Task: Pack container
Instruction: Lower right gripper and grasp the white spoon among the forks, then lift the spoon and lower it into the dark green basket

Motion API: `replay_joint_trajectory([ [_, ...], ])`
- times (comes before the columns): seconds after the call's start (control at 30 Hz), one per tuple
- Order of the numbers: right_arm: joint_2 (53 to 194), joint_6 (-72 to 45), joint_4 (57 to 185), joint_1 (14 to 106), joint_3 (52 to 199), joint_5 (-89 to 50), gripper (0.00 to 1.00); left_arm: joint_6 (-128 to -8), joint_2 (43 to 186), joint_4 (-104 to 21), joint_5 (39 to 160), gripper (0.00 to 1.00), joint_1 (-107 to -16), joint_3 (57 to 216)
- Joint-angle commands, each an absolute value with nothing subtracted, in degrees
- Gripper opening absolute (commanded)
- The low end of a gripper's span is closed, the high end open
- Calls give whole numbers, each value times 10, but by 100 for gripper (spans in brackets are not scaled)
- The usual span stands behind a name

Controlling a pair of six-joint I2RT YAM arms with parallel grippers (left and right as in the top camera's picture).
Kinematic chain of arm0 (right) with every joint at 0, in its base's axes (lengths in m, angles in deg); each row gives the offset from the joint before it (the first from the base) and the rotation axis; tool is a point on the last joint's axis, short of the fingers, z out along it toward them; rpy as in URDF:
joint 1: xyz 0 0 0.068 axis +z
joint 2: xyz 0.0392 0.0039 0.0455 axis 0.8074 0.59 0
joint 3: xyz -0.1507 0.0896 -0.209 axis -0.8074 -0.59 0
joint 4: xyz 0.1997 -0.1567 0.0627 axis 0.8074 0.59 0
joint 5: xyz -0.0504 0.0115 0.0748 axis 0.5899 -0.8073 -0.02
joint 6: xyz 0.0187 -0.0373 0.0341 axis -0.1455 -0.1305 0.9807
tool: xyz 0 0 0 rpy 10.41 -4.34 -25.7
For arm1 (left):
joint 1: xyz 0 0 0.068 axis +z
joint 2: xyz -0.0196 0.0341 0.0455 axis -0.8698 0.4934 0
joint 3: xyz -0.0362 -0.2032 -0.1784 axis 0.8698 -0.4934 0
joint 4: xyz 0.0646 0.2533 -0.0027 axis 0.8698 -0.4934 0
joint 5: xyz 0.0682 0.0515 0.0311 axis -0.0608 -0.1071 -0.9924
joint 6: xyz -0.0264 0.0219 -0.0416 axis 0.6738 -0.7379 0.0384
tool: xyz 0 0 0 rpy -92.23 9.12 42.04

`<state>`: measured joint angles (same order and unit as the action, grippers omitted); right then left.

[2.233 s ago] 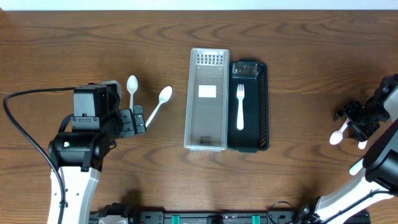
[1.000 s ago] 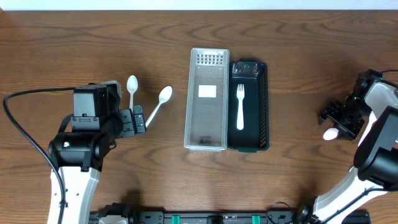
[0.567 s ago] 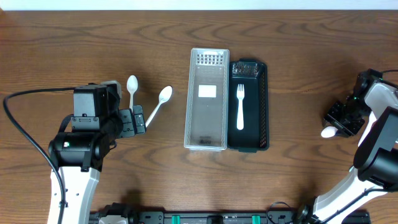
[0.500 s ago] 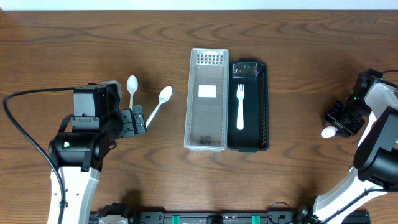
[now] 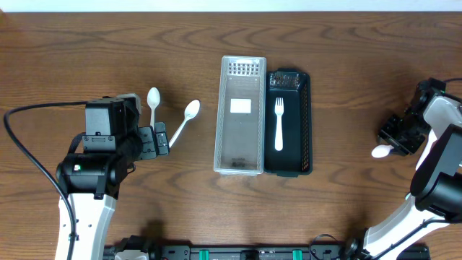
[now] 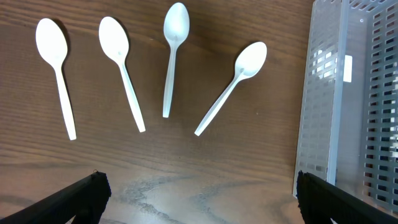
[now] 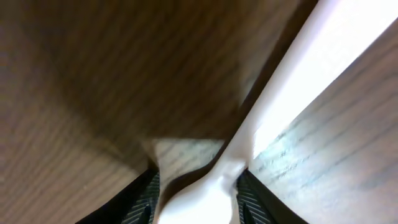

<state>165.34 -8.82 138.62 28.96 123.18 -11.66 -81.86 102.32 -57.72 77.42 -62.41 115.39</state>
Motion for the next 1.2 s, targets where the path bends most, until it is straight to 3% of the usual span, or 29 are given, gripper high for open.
replay_joint_trajectory([
  [0.0, 1674, -97, 1372, 290, 1213, -112, 38, -828, 1024, -579, 768, 98, -625, 1162],
  [0.17, 1674, -97, 1375, 290, 1213, -114, 33, -828, 1024, -578, 768, 98, -625, 1162],
  [0.3, 1674, -97, 1374, 291, 1213, -114, 21, -828, 1024, -578, 768, 98, -625, 1162],
  [0.5, 1674, -105, 1377, 292, 1213, -114, 24, -828, 1024, -578, 767, 98, -625, 1162],
  [0.7, 1674, -105, 1402, 292, 1213, -114, 40, -828, 1024, -578, 767, 98, -625, 1162],
  [1.17, 1674, -89, 1443, 292, 1213, -117, 36, -828, 1024, -578, 768, 98, -625, 1162],
])
